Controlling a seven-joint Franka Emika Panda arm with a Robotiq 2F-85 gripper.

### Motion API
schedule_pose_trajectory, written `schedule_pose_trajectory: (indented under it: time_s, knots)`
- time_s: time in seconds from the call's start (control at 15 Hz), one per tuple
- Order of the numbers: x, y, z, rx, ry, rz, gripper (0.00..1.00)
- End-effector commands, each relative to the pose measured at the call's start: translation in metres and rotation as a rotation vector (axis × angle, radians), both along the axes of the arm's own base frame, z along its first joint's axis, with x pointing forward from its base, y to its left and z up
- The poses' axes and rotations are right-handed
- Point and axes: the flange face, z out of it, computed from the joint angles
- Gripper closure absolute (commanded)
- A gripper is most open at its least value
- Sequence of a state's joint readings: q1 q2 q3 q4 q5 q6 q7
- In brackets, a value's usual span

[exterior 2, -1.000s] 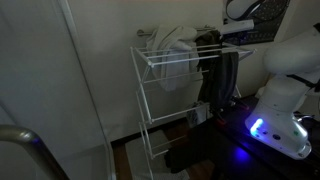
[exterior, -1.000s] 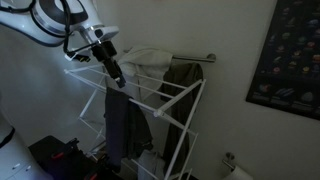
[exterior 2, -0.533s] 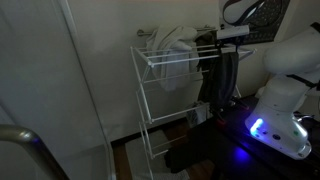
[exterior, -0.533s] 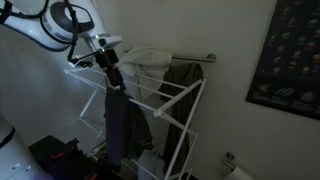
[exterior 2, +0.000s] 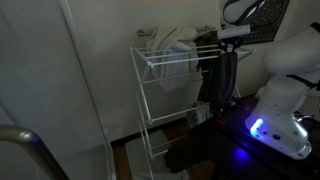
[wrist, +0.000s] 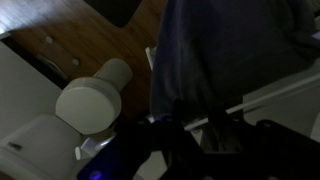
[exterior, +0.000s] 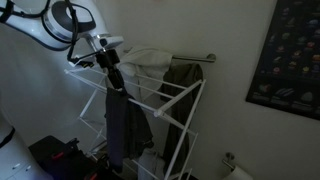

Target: Move the white towel to the silver hanger then move the black cloth to the second position from you

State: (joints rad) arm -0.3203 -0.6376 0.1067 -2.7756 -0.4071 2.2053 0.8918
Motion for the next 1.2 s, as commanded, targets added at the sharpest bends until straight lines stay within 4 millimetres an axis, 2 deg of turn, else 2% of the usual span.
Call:
schedule_pose_trajectory:
  time_s: [0.0, 0.13, 0.2, 0.33, 0.6, 0.87, 1.13]
  knots:
    - [0.003, 0.000, 0.000, 0.015, -0.022, -0.016, 0.97]
    - [-0.001, 0.002, -0.001, 0.016, -0.032, -0.012, 1.00]
    - [0.001, 0.003, 0.002, 0.018, -0.035, -0.008, 0.97]
    - [0.000, 0.009, 0.009, 0.019, -0.056, 0.005, 0.97]
    - [-0.003, 0.032, 0.034, 0.042, -0.121, 0.051, 0.97]
    - [-0.016, 0.070, 0.073, 0.060, -0.223, 0.140, 0.97]
    - [-0.022, 0.110, 0.129, 0.025, -0.339, 0.238, 0.97]
